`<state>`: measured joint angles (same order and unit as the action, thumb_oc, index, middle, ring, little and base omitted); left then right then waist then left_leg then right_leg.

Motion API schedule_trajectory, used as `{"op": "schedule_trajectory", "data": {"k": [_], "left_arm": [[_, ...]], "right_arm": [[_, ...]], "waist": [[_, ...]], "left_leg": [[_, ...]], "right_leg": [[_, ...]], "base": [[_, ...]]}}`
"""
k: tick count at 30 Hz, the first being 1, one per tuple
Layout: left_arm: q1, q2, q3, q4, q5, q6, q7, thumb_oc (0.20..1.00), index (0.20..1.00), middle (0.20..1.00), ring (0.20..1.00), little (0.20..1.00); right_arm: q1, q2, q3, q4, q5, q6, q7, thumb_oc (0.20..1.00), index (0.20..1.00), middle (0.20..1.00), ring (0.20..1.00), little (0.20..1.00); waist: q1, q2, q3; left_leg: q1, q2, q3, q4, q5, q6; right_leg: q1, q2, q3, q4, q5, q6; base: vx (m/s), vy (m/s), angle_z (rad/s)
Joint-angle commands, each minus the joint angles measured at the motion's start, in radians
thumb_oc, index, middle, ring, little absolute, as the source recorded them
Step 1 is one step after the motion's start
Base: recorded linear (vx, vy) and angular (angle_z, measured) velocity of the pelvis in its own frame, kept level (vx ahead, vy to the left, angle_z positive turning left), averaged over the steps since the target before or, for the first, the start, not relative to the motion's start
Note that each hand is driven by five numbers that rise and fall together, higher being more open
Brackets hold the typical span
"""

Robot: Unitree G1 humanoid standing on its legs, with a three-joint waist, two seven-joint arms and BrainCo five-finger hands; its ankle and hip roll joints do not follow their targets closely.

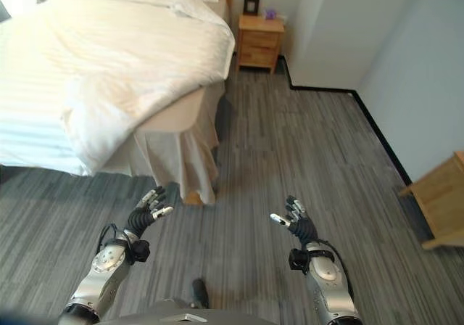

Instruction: Making the bed.

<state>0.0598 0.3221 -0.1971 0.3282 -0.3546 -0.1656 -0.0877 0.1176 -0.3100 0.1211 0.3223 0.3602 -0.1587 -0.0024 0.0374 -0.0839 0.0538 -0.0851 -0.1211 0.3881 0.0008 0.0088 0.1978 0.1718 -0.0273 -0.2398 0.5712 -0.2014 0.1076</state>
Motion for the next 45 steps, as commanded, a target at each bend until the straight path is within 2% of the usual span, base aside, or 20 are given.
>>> {"op": "schedule_trajectory", "data": {"k": [1,2,4,5,7,8,9,10,11,15,16,20,25,26,30,32,41,43,44,45], "left_arm": [[-0.017,0.044,0.036,-0.078,-0.116,-0.077,-0.025,1.0,1.0,1.0,1.0,1.0],[-0.006,0.055,0.057,-0.081,-0.142,-0.08,-0.049,1.0,1.0,1.0,1.0,1.0],[0.005,0.06,0.07,-0.088,-0.156,-0.078,-0.057,1.0,1.0,1.0,1.0,1.0],[0.034,0.065,0.107,-0.086,-0.234,-0.074,-0.094,1.0,1.0,1.0,1.0,1.0],[0.054,0.068,0.145,-0.075,-0.269,-0.082,-0.112,1.0,1.0,1.0,1.0,1.0],[0.053,0.068,0.146,-0.075,-0.269,-0.082,-0.112,1.0,1.0,1.0,1.0,1.0],[0.062,0.055,0.212,-0.065,-0.303,-0.094,-0.096,1.0,1.0,1.0,1.0,1.0],[0.058,0.048,0.237,-0.059,-0.299,-0.112,-0.074,1.0,1.0,1.0,1.0,1.0],[0.065,0.037,0.265,-0.065,-0.305,-0.113,-0.069,1.0,1.0,1.0,1.0,1.0],[0.093,-0.015,0.362,-0.043,-0.352,-0.131,-0.052,1.0,1.0,1.0,1.0,1.0],[0.101,-0.057,0.411,-0.028,-0.343,-0.147,0.021,1.0,1.0,1.0,1.0,1.0],[0.127,-0.083,0.398,-0.021,-0.235,-0.133,0.12,1.0,1.0,1.0,1.0,1.0],[0.118,-0.071,0.336,-0.028,-0.175,-0.11,0.128,1.0,1.0,1.0,1.0,1.0],[0.067,-0.046,0.318,-0.023,-0.21,-0.098,0.143,1.0,1.0,1.0,1.0,1.0],[0.031,-0.034,0.324,-0.028,-0.196,-0.107,0.17,1.0,1.0,1.0,1.0,1.0],[0.033,-0.019,0.333,-0.025,-0.17,-0.112,0.178,1.0,1.0,1.0,1.0,1.0],[0.067,-0.027,0.391,-0.015,-0.183,-0.117,0.194,1.0,1.0,1.0,1.0,1.0],[0.07,-0.029,0.392,-0.018,-0.19,-0.116,0.19,1.0,1.0,1.0,1.0,1.0],[0.069,-0.026,0.386,-0.017,-0.175,-0.114,0.187,1.0,1.0,1.0,1.0,1.0],[0.068,-0.026,0.386,-0.016,-0.174,-0.114,0.187,1.0,1.0,1.0,1.0,1.0]], "right_arm": [[-0.064,-0.015,-0.044,-0.064,-0.003,-0.063,0.017,1.0,1.0,1.0,1.0,1.0],[-0.048,-0.033,-0.07,-0.08,-0.031,-0.062,0.025,1.0,1.0,1.0,1.0,1.0],[-0.036,-0.042,-0.088,-0.092,-0.036,-0.061,0.026,1.0,1.0,1.0,1.0,1.0],[-0.011,-0.069,-0.138,-0.121,-0.042,-0.066,0.034,1.0,1.0,1.0,1.0,1.0],[0.004,-0.087,-0.178,-0.125,-0.048,-0.075,0.03,1.0,1.0,1.0,1.0,1.0],[0.004,-0.087,-0.178,-0.125,-0.048,-0.075,0.03,1.0,1.0,1.0,1.0,1.0],[0.004,-0.099,-0.211,-0.135,-0.066,-0.079,0.017,1.0,1.0,1.0,1.0,1.0],[-0.003,-0.109,-0.222,-0.129,-0.079,-0.085,0.007,1.0,1.0,1.0,1.0,1.0],[0.002,-0.114,-0.239,-0.131,-0.08,-0.08,0.014,1.0,1.0,1.0,1.0,1.0],[-0.002,-0.122,-0.275,-0.11,-0.076,-0.085,0.011,1.0,1.0,1.0,1.0,1.0],[-0.021,-0.127,-0.294,-0.095,-0.054,-0.088,0.001,1.0,1.0,1.0,1.0,1.0],[-0.036,-0.109,-0.299,-0.093,0.036,-0.09,-0.001,1.0,1.0,1.0,1.0,1.0],[-0.025,-0.074,-0.261,-0.09,0.054,-0.084,-0.008,1.0,1.0,1.0,1.0,1.0],[0.06,-0.005,-0.3,-0.119,0.124,-0.087,-0.073,1.0,1.0,1.0,1.0,1.0],[0.049,0.04,-0.296,-0.119,0.168,-0.096,-0.082,1.0,1.0,1.0,1.0,1.0],[0.048,0.035,-0.276,-0.1,0.148,-0.087,-0.07,1.0,1.0,1.0,1.0,1.0],[0.003,0.036,-0.263,-0.104,0.147,-0.08,-0.058,1.0,1.0,1.0,1.0,1.0],[0.001,0.037,-0.263,-0.1,0.143,-0.077,-0.057,1.0,1.0,1.0,1.0,1.0],[0.006,0.042,-0.267,-0.096,0.135,-0.076,-0.057,1.0,1.0,1.0,1.0,1.0],[0.006,0.042,-0.267,-0.096,0.135,-0.076,-0.057,1.0,1.0,1.0,1.0,1.0]], "waist": [[0.004,0.055,0.056],[-0.017,0.071,0.069],[-0.024,0.077,0.071],[-0.039,0.073,0.073],[-0.056,0.054,0.068],[-0.057,0.055,0.067],[-0.051,0.037,0.061],[-0.047,0.026,0.06],[-0.04,0.02,0.053],[-0.018,0.0,0.042],[-0.004,-0.005,0.031],[0.001,-0.002,0.026],[-0.008,0.009,0.027],[-0.042,0.048,0.078],[-0.061,0.048,0.063],[-0.058,0.043,0.044],[-0.033,0.036,0.045],[-0.028,0.034,0.05],[-0.033,0.037,0.065],[-0.031,0.035,0.066]], "left_leg": [[0.062,0.125,-0.077,0.018,0.025,-0.123],[0.121,0.122,-0.142,-0.018,0.018,-0.124],[0.133,0.129,-0.168,-0.026,0.021,-0.133],[0.151,0.124,-0.233,-0.034,0.013,-0.154],[0.163,0.113,-0.29,-0.032,-0.009,-0.174],[0.162,0.114,-0.291,-0.031,-0.008,-0.174],[0.177,0.112,-0.334,-0.045,-0.021,-0.188],[0.177,0.115,-0.347,-0.041,-0.027,-0.19],[0.177,0.119,-0.369,-0.029,-0.03,-0.195],[0.179,0.125,-0.398,-0.022,-0.04,-0.207],[0.166,0.134,-0.414,-0.009,-0.024,-0.219],[0.163,0.15,-0.438,-0.005,-0.02,-0.232],[0.162,0.154,-0.444,-0.007,-0.017,-0.239],[0.029,0.259,-0.118,0.115,0.078,-0.268],[0.064,0.235,-0.167,0.037,0.099,-0.277],[0.095,0.215,-0.18,-0.013,0.059,-0.26],[0.12,0.186,-0.172,-0.013,0.013,-0.234],[0.123,0.175,-0.174,-0.007,-0.004,-0.22],[0.136,0.157,-0.185,-0.007,-0.02,-0.201],[0.135,0.154,-0.183,-0.008,-0.02,-0.199]], "right_leg": [[-0.183,-0.126,0.083,0.066,0.362,0.077],[-0.263,-0.139,0.085,0.097,0.306,0.062],[-0.285,-0.163,0.064,0.043,0.294,0.047],[-0.294,-0.187,0.068,-0.108,0.277,0.044],[-0.272,-0.154,0.148,-0.359,0.273,0.053],[-0.27,-0.153,0.147,-0.367,0.278,0.053],[-0.251,-0.142,0.203,-0.502,0.289,0.073],[-0.248,-0.136,0.222,-0.525,0.3,0.086],[-0.226,-0.128,0.212,-0.516,0.273,0.082],[-0.178,-0.115,0.179,-0.571,0.274,0.062],[-0.149,-0.1,0.158,-0.601,0.276,0.045],[-0.119,-0.08,0.125,-0.626,0.261,0.023],[-0.107,-0.071,0.113,-0.639,0.258,0.012],[-0.079,-0.114,-0.02,-0.569,0.168,0.009],[-0.084,-0.125,-0.041,-0.575,0.191,0.018],[-0.077,-0.138,-0.05,-0.592,0.207,0.029],[-0.074,-0.177,-0.04,-0.579,0.229,0.055],[-0.089,-0.198,-0.032,-0.528,0.234,0.065],[-0.134,-0.234,-0.011,-0.418,0.293,0.084],[-0.139,-0.237,-0.007,-0.411,0.291,0.086]], "base": [[0.41,-0.014,1.25],[0.51,-0.064,1.6],[0.3,-0.14,1.45],[0.27,-0.236,1.35],[0.28,-0.247,1.28],[0.28,-0.225,1.38],[0.25,-0.218,0.98],[0.31,-0.272,0.91],[0.2,-0.191,1.05],[0.14,-0.193,0.58],[0.11,-0.186,0.56],[0.09,-0.131,0.32],[0.05,-0.053,0.15],[0.02,-0.014,0.07],[-0.01,0.055,0.34],[0.04,0.08,0.28],[0.03,0.107,-0.02],[0.03,0.142,0.0],[0.02,0.113,-0.02],[0.02,0.255,-0.04]]}}
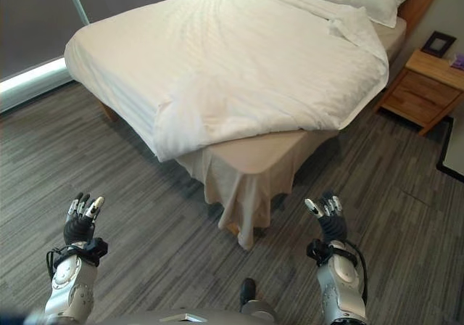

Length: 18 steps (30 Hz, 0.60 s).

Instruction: Making the bed.

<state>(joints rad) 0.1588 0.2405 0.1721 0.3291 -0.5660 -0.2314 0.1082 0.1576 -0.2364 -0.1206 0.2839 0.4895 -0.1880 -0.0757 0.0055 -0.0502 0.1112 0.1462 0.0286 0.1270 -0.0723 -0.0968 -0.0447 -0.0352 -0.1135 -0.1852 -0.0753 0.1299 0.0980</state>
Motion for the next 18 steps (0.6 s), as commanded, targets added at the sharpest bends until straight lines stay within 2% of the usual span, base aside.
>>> {"op": "schedule_trajectory", "data": {"k": [1,3,4,6,7,8,9,11,13,15,16,17,18], "left_arm": [[-0.036,0.061,0.015,-0.015,0.047,-0.048,-0.001,1.0,1.0,1.0,1.0,1.0],[-0.037,0.068,0.014,-0.029,0.059,-0.047,0.0,1.0,1.0,1.0,1.0,1.0],[-0.038,0.074,0.014,-0.032,0.071,-0.046,-0.001,1.0,1.0,1.0,1.0,1.0],[-0.042,0.075,0.017,-0.034,0.073,-0.049,-0.002,1.0,1.0,1.0,1.0,1.0],[-0.046,0.077,0.023,-0.036,0.067,-0.051,-0.005,1.0,1.0,1.0,1.0,1.0],[-0.047,0.079,0.027,-0.041,0.066,-0.053,-0.006,1.0,1.0,1.0,1.0,1.0],[-0.056,0.083,0.028,-0.037,0.069,-0.057,0.003,1.0,1.0,1.0,1.0,1.0],[-0.063,0.079,0.02,-0.034,0.075,-0.055,0.0,1.0,1.0,1.0,1.0,1.0],[-0.061,0.073,0.023,-0.018,0.055,-0.062,0.001,1.0,1.0,1.0,1.0,1.0],[-0.055,0.064,0.028,-0.031,0.026,-0.068,-0.008,1.0,1.0,1.0,1.0,1.0],[-0.052,0.067,0.025,-0.032,0.023,-0.068,-0.016,1.0,1.0,1.0,1.0,1.0],[-0.053,0.068,0.025,-0.032,0.023,-0.068,-0.017,1.0,1.0,1.0,1.0,1.0],[-0.054,0.074,0.021,-0.034,0.015,-0.069,-0.02,1.0,1.0,1.0,1.0,1.0]], "right_arm": [[-0.036,-0.025,-0.019,-0.065,-0.001,-0.052,0.015,1.0,1.0,1.0,1.0,1.0],[-0.032,-0.019,-0.011,-0.067,-0.008,-0.053,0.019,1.0,1.0,1.0,1.0,1.0],[-0.027,-0.018,-0.008,-0.063,-0.015,-0.049,0.022,1.0,1.0,1.0,1.0,1.0],[-0.017,-0.017,-0.009,-0.059,-0.01,-0.045,0.029,1.0,1.0,1.0,1.0,1.0],[-0.011,-0.016,-0.013,-0.055,-0.001,-0.045,0.031,1.0,1.0,1.0,1.0,1.0],[0.0,-0.019,-0.015,-0.052,0.002,-0.044,0.038,1.0,1.0,1.0,1.0,1.0],[0.006,-0.026,-0.011,-0.05,0.001,-0.047,0.038,1.0,1.0,1.0,1.0,1.0],[0.018,-0.024,-0.011,-0.057,0.02,-0.048,0.041,1.0,1.0,1.0,1.0,1.0],[0.006,-0.034,-0.006,-0.05,0.039,-0.059,0.04,1.0,1.0,1.0,1.0,1.0],[-0.008,-0.051,-0.013,-0.061,0.045,-0.064,0.036,1.0,1.0,1.0,1.0,1.0],[-0.02,-0.07,-0.017,-0.055,0.047,-0.068,0.037,1.0,1.0,1.0,1.0,1.0],[-0.022,-0.07,-0.017,-0.055,0.048,-0.068,0.037,1.0,1.0,1.0,1.0,1.0],[-0.046,-0.099,-0.016,-0.052,0.056,-0.072,0.033,1.0,1.0,1.0,1.0,1.0]], "waist": [[-0.006,0.015,0.029],[-0.017,0.037,0.047],[-0.031,0.042,0.052],[-0.044,0.045,0.054],[-0.046,0.04,0.051],[-0.053,0.037,0.046],[-0.056,0.028,0.041],[-0.061,0.02,0.031],[-0.054,0.016,0.011],[-0.041,0.016,0.006],[-0.037,0.014,0.016],[-0.038,0.013,0.014],[-0.025,0.002,0.039]], "left_leg": [[-0.077,-0.005,0.085,0.055,0.078,0.064],[-0.043,-0.004,0.09,0.032,0.073,0.075],[-0.026,-0.004,0.088,0.02,0.073,0.073],[0.002,-0.008,0.085,0.004,0.072,0.066],[0.015,-0.017,0.088,-0.002,0.069,0.063],[0.029,-0.022,0.076,-0.006,0.06,0.056],[0.033,-0.03,0.074,-0.003,0.053,0.05],[0.03,-0.021,0.063,0.029,0.032,0.037],[0.014,-0.004,0.067,0.061,0.038,0.019],[-0.013,0.021,0.07,0.146,0.056,-0.006],[-0.052,0.042,0.058,0.258,0.077,-0.025],[-0.059,0.041,0.057,0.262,0.079,-0.025],[-0.155,0.065,0.041,0.464,0.152,-0.062]], "right_leg": [[0.012,-0.18,-0.059,0.378,0.034,0.108],[-0.059,-0.177,-0.058,0.494,0.035,0.103],[-0.1,-0.148,-0.055,0.504,0.014,0.099],[-0.135,-0.113,-0.074,0.462,-0.01,0.091],[-0.147,-0.101,-0.106,0.405,-0.02,0.081],[-0.139,-0.068,-0.148,0.319,-0.026,0.071],[-0.132,-0.049,-0.165,0.265,-0.032,0.067],[-0.063,-0.035,-0.156,0.196,-0.049,0.06],[-0.022,0.003,-0.114,0.149,-0.078,0.029],[0.011,0.011,-0.126,0.124,-0.091,0.013],[0.033,0.021,-0.118,0.114,-0.1,-0.003],[0.03,0.02,-0.119,0.112,-0.096,-0.004],[0.065,0.028,-0.131,0.094,-0.116,-0.035]], "base": [[0.02,0.247,-0.07],[0.09,0.24,-0.31],[0.17,0.112,-0.28],[0.18,0.036,-0.09],[0.23,-0.034,-0.12],[0.26,-0.053,-0.1],[0.25,-0.085,-0.1],[0.19,-0.106,0.05],[0.2,-0.139,0.4],[0.17,-0.14,0.09],[0.07,-0.103,-0.13],[0.06,-0.193,-0.04],[0.04,-0.203,0.01]]}}
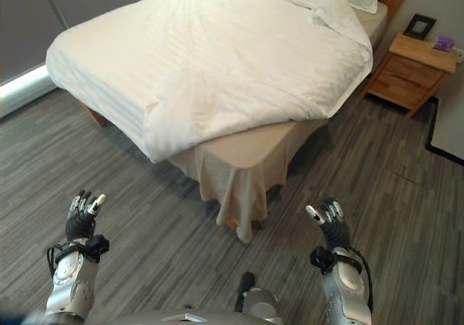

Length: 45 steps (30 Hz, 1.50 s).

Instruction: Making the bed.

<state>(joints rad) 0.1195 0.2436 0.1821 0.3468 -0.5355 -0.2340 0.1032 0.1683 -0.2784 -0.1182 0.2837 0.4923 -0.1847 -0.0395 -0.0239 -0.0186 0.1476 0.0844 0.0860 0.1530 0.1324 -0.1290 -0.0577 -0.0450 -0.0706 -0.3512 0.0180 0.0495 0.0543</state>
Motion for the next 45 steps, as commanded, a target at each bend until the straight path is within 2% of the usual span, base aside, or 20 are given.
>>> {"op": "schedule_trajectory", "data": {"k": [1,3,5,8,9,10,11,15,19,20,24,25,27,28,30,31,34,37,42,45], "left_arm": [[-0.017,0.073,0.012,-0.049,-0.022,-0.066,-0.016,1.0,1.0,1.0,1.0,1.0],[-0.01,0.071,0.018,-0.05,-0.036,-0.07,-0.012,1.0,1.0,1.0,1.0,1.0],[-0.006,0.066,0.025,-0.039,-0.042,-0.064,0.003,1.0,1.0,1.0,1.0,1.0],[0.007,0.087,0.029,-0.042,-0.009,-0.055,-0.004,1.0,1.0,1.0,1.0,1.0],[0.008,0.087,0.028,-0.042,-0.008,-0.055,-0.004,1.0,1.0,1.0,1.0,1.0],[0.012,0.111,0.032,-0.038,0.03,-0.052,0.001,1.0,1.0,1.0,1.0,1.0],[0.006,0.123,0.037,-0.031,0.039,-0.054,0.006,1.0,1.0,1.0,1.0,1.0],[-0.002,0.148,0.059,-0.034,0.055,-0.059,0.002,1.0,1.0,1.0,1.0,1.0],[-0.036,0.174,0.072,-0.047,0.06,-0.066,0.014,1.0,1.0,1.0,1.0,1.0],[-0.048,0.185,0.078,-0.057,0.061,-0.067,0.014,1.0,1.0,1.0,1.0,1.0],[-0.055,0.186,0.072,-0.053,0.055,-0.067,0.009,1.0,1.0,1.0,1.0,1.0],[-0.075,0.245,0.06,-0.042,0.135,-0.042,0.009,1.0,1.0,1.0,1.0,1.0],[-0.077,0.246,0.059,-0.041,0.135,-0.041,0.01,1.0,1.0,1.0,1.0,1.0],[-0.095,0.291,0.06,-0.035,0.175,-0.024,0.017,1.0,1.0,1.0,1.0,1.0],[-0.214,0.526,0.051,0.028,0.403,0.077,0.024,1.0,1.0,1.0,1.0,1.0],[-0.269,0.592,0.039,0.066,0.442,0.083,0.036,1.0,1.0,1.0,1.0,1.0],[-0.451,0.77,-0.059,0.193,0.521,0.11,0.022,1.0,1.0,1.0,1.0,1.0],[-0.67,0.843,-0.226,0.339,0.553,0.111,0.026,1.0,1.0,1.0,1.0,1.0],[-0.994,0.893,-0.476,0.527,0.565,0.104,-0.001,1.0,1.0,1.0,1.0,1.0],[-1.113,0.882,-0.573,0.588,0.582,0.099,0.012,1.0,1.0,1.0,1.0,1.0]], "right_arm": [[-0.06,-0.072,-0.019,-0.065,0.054,-0.076,0.001,1.0,1.0,1.0,1.0,1.0],[-0.071,-0.091,-0.015,-0.065,0.044,-0.069,0.001,1.0,1.0,1.0,1.0,1.0],[-0.085,-0.106,-0.018,-0.053,0.038,-0.06,-0.012,1.0,1.0,1.0,1.0,1.0],[-0.081,-0.098,-0.03,-0.063,0.042,-0.063,-0.01,1.0,1.0,1.0,1.0,1.0],[-0.08,-0.098,-0.03,-0.063,0.042,-0.063,-0.01,1.0,1.0,1.0,1.0,1.0],[-0.074,-0.104,-0.031,-0.054,0.031,-0.063,-0.005,1.0,1.0,1.0,1.0,1.0],[-0.074,-0.109,-0.024,-0.052,0.02,-0.064,-0.005,1.0,1.0,1.0,1.0,1.0],[-0.064,-0.106,-0.031,-0.067,-0.001,-0.049,0.011,1.0,1.0,1.0,1.0,1.0],[-0.066,-0.073,-0.03,-0.065,0.018,-0.054,0.007,1.0,1.0,1.0,1.0,1.0],[-0.059,-0.066,0.001,-0.059,-0.018,-0.03,0.033,1.0,1.0,1.0,1.0,1.0],[-0.065,-0.069,0.022,-0.056,-0.027,-0.019,0.045,1.0,1.0,1.0,1.0,1.0],[-0.068,-0.072,0.022,-0.059,-0.031,-0.01,0.056,1.0,1.0,1.0,1.0,1.0],[-0.068,-0.071,0.021,-0.059,-0.032,-0.01,0.056,1.0,1.0,1.0,1.0,1.0],[-0.068,-0.074,0.025,-0.063,-0.032,-0.007,0.065,1.0,1.0,1.0,1.0,1.0],[-0.064,-0.093,0.044,-0.056,-0.055,0.014,0.081,1.0,1.0,1.0,1.0,1.0],[-0.061,-0.089,0.047,-0.057,-0.05,0.018,0.086,1.0,1.0,1.0,1.0,1.0],[-0.053,-0.095,0.075,-0.053,-0.037,0.025,0.1,1.0,1.0,1.0,1.0,1.0],[-0.039,-0.092,0.097,-0.065,-0.024,0.023,0.112,1.0,1.0,1.0,1.0,1.0],[-0.046,-0.108,0.135,-0.045,-0.014,0.013,0.113,1.0,1.0,1.0,1.0,1.0],[-0.05,-0.111,0.139,-0.004,-0.002,0.004,0.102,1.0,1.0,1.0,1.0,1.0]], "waist": [[0.017,-0.039,0.025],[0.035,-0.051,0.033],[0.048,-0.057,0.035],[0.063,-0.05,0.02],[0.065,-0.052,0.02],[0.082,-0.035,0.01],[0.089,-0.022,0.004],[0.076,-0.005,-0.016],[0.062,-0.001,-0.037],[0.057,-0.004,-0.042],[0.056,-0.009,-0.047],[0.043,-0.003,-0.05],[0.044,-0.004,-0.051],[0.038,0.002,-0.051],[0.016,0.015,-0.047],[0.01,0.019,-0.044],[-0.016,0.034,-0.031],[-0.034,0.044,-0.012],[-0.067,0.056,0.023],[-0.077,0.05,0.046]], "left_leg": [[-0.146,0.007,-0.002,0.406,0.221,-0.072],[-0.2,-0.012,-0.05,0.467,0.228,-0.057],[-0.244,0.024,-0.066,0.401,0.211,-0.041],[-0.232,0.08,-0.077,0.151,0.201,-0.033],[-0.22,0.077,-0.072,0.133,0.208,-0.033],[-0.209,0.058,-0.131,-0.031,0.227,-0.046],[-0.21,0.048,-0.176,-0.08,0.254,-0.066],[-0.149,0.04,-0.169,-0.122,0.225,-0.07],[-0.093,0.012,-0.143,-0.163,0.201,-0.05],[-0.066,-0.006,-0.108,-0.197,0.193,-0.027],[-0.063,-0.017,-0.086,-0.213,0.182,-0.01],[-0.069,-0.028,-0.074,-0.22,0.173,-0.002],[-0.07,-0.029,-0.073,-0.22,0.173,-0.001],[-0.073,-0.03,-0.07,-0.22,0.17,-0.001],[-0.078,-0.035,-0.059,-0.22,0.162,0.001],[-0.086,-0.035,-0.056,-0.22,0.166,0.0],[-0.103,-0.035,-0.049,-0.22,0.168,-0.001],[-0.128,-0.038,-0.043,-0.22,0.174,-0.002],[-0.174,-0.039,-0.027,-0.22,0.183,-0.004],[-0.195,-0.04,-0.022,-0.22,0.185,-0.002]], "right_leg": [[0.097,-0.015,0.036,-0.004,-0.045,-0.012],[0.122,-0.015,0.047,-0.02,-0.059,-0.023],[0.151,-0.031,0.053,-0.04,-0.061,-0.007],[0.175,-0.033,0.064,-0.061,-0.071,0.022],[0.178,-0.036,0.066,-0.061,-0.072,0.023],[0.197,-0.035,0.092,-0.074,-0.087,0.034],[0.207,-0.033,0.11,-0.08,-0.095,0.038],[0.226,-0.049,0.132,-0.071,-0.109,0.051],[0.221,-0.076,0.162,-0.063,-0.097,0.068],[0.199,-0.099,0.19,-0.059,-0.083,0.085],[0.17,-0.111,0.213,-0.062,-0.072,0.097],[0.155,-0.118,0.22,-0.071,-0.06,0.106],[0.154,-0.119,0.221,-0.071,-0.059,0.107],[0.15,-0.121,0.222,-0.073,-0.056,0.11],[0.137,-0.123,0.228,-0.078,-0.052,0.117],[0.127,-0.123,0.231,-0.08,-0.046,0.119],[0.104,-0.126,0.234,-0.084,-0.034,0.128],[0.077,-0.129,0.237,-0.088,-0.019,0.136],[0.026,-0.129,0.248,-0.096,0.003,0.147],[-0.005,-0.129,0.257,-0.093,0.017,0.154]], "base": [[0.08,-0.23,0.09],[0.14,-0.075,0.09],[0.22,0.035,-0.04],[0.22,0.098,-0.13],[0.28,0.163,-0.41],[0.28,0.169,-0.43],[0.27,0.173,-0.56],[0.24,0.19,-0.46],[0.17,0.163,-0.38],[0.15,0.192,-0.37],[0.1,0.13,-0.48],[0.06,0.087,-0.16],[0.04,0.057,-0.07],[0.06,0.063,0.0],[0.07,0.068,0.02],[0.04,0.028,0.01],[0.0,0.012,-0.02],[0.0,0.0,0.0],[-0.02,0.024,-0.15],[-0.01,0.034,-0.14]]}}
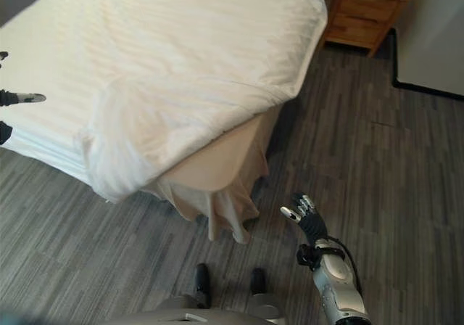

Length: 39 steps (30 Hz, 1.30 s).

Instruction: Making the bed.

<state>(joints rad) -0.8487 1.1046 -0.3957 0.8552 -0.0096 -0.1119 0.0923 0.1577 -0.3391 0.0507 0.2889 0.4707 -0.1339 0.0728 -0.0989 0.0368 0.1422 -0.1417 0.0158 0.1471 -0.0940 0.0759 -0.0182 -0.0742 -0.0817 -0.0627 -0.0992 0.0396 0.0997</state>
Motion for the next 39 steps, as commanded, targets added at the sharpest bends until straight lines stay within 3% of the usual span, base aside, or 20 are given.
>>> {"op": "schedule_trajectory", "data": {"k": [1,6,14,18,19,22,23,25,32,33,34,39], "left_arm": [[-0.189,0.009,-0.021,0.11,0.054,-0.019,0.024,1.0,1.0,1.0,1.0,1.0],[-0.341,-0.024,-0.138,0.233,0.103,-0.008,0.049,1.0,1.0,1.0,1.0,1.0],[-0.456,0.012,-0.137,0.433,0.121,0.043,0.097,1.0,1.0,1.0,1.0,1.0],[-0.485,0.048,-0.168,0.453,0.144,0.048,0.106,1.0,1.0,1.0,1.0,1.0],[-0.501,0.062,-0.186,0.472,0.151,0.05,0.113,1.0,1.0,1.0,1.0,1.0],[-0.518,0.063,-0.194,0.474,0.13,0.043,0.112,1.0,1.0,1.0,1.0,1.0],[-0.522,0.071,-0.2,0.472,0.111,0.032,0.113,1.0,1.0,1.0,1.0,1.0],[-0.523,0.07,-0.204,0.467,0.096,0.021,0.115,1.0,1.0,1.0,1.0,1.0],[-0.512,0.034,-0.244,0.455,0.141,0.011,0.108,1.0,1.0,1.0,1.0,1.0],[-0.508,0.028,-0.253,0.453,0.159,0.013,0.105,0.357,0.357,0.357,0.357,0.357],[-0.508,0.028,-0.253,0.453,0.159,0.013,0.105,0.2,0.2,0.2,0.2,0.2],[-0.383,-0.001,-0.25,0.434,0.277,0.017,0.077,0.2,0.2,0.2,0.2,0.2]], "right_arm": [[-0.043,-0.052,-0.028,0.013,0.022,-0.046,-0.018,1.0,1.0,1.0,1.0,1.0],[-0.069,-0.069,-0.016,0.123,0.01,-0.044,-0.038,1.0,1.0,1.0,1.0,1.0],[-0.119,-0.076,0.021,0.199,0.016,-0.049,-0.051,1.0,1.0,1.0,1.0,1.0],[-0.136,-0.067,0.048,0.195,0.018,-0.054,-0.051,1.0,1.0,1.0,1.0,1.0],[-0.153,-0.065,0.07,0.195,0.019,-0.062,-0.053,1.0,1.0,1.0,1.0,1.0],[-0.17,-0.055,0.084,0.195,0.027,-0.071,-0.062,1.0,1.0,1.0,1.0,1.0],[-0.182,-0.046,0.102,0.176,0.021,-0.078,-0.065,1.0,1.0,1.0,1.0,1.0],[-0.185,-0.039,0.118,0.166,0.017,-0.084,-0.065,1.0,1.0,1.0,1.0,1.0],[-0.191,-0.037,0.158,0.147,0.013,-0.094,-0.045,1.0,1.0,1.0,1.0,1.0],[-0.194,-0.038,0.163,0.146,0.01,-0.095,-0.043,1.0,1.0,1.0,1.0,1.0],[-0.195,-0.038,0.163,0.146,0.01,-0.095,-0.043,1.0,1.0,1.0,1.0,1.0],[-0.219,-0.044,0.18,0.151,0.004,-0.103,-0.04,1.0,1.0,1.0,1.0,1.0]], "waist": [[-0.009,-0.007,0.057],[-0.036,-0.029,0.088],[-0.076,-0.097,0.137],[-0.083,-0.126,0.145],[-0.093,-0.151,0.149],[-0.1,-0.173,0.15],[-0.107,-0.202,0.149],[-0.109,-0.226,0.151],[-0.104,-0.265,0.17],[-0.103,-0.267,0.172],[-0.103,-0.267,0.172],[-0.088,-0.268,0.191]], "left_leg": [[0.022,0.031,-0.013,0.007,-0.019,-0.041],[-0.027,0.03,-0.004,0.007,-0.014,-0.039],[-0.156,0.05,0.015,0.007,0.005,-0.046],[-0.206,0.063,0.02,0.007,0.013,-0.049],[-0.245,0.075,0.019,0.007,0.024,-0.053],[-0.283,0.085,0.011,0.007,0.034,-0.055],[-0.317,0.1,0.004,0.007,0.042,-0.058],[-0.343,0.109,-0.005,0.007,0.049,-0.06],[-0.373,0.112,-0.033,0.007,0.055,-0.062],[-0.372,0.112,-0.035,0.007,0.054,-0.061],[-0.372,0.112,-0.035,0.007,0.054,-0.061],[-0.354,0.108,-0.046,0.007,0.05,-0.057]], "right_leg": [[0.014,-0.119,-0.027,0.025,0.033,0.111],[-0.046,-0.12,-0.008,0.023,0.063,0.12],[-0.187,-0.106,0.024,0.016,0.13,0.126],[-0.24,-0.096,0.03,0.012,0.147,0.131],[-0.277,-0.087,0.032,0.012,0.151,0.132],[-0.311,-0.076,0.028,0.012,0.16,0.131],[-0.343,-0.066,0.024,0.012,0.161,0.134],[-0.365,-0.056,0.023,0.012,0.162,0.133],[-0.382,-0.051,-0.008,0.012,0.148,0.131],[-0.382,-0.05,-0.009,0.012,0.146,0.131],[-0.381,-0.05,-0.009,0.012,0.146,0.131],[-0.362,-0.051,-0.009,0.012,0.139,0.126]], "base": [[0.0,0.027,-0.2],[-0.02,0.069,-0.13],[-0.08,0.043,-0.16],[-0.05,0.009,-0.06],[-0.03,-0.004,-0.01],[-0.05,-0.049,-0.07],[-0.03,-0.036,0.02],[-0.03,-0.042,-0.06],[-0.01,0.003,0.05],[0.0,0.0,0.0],[0.0,0.0,0.0],[0.0,0.0,0.0]]}}
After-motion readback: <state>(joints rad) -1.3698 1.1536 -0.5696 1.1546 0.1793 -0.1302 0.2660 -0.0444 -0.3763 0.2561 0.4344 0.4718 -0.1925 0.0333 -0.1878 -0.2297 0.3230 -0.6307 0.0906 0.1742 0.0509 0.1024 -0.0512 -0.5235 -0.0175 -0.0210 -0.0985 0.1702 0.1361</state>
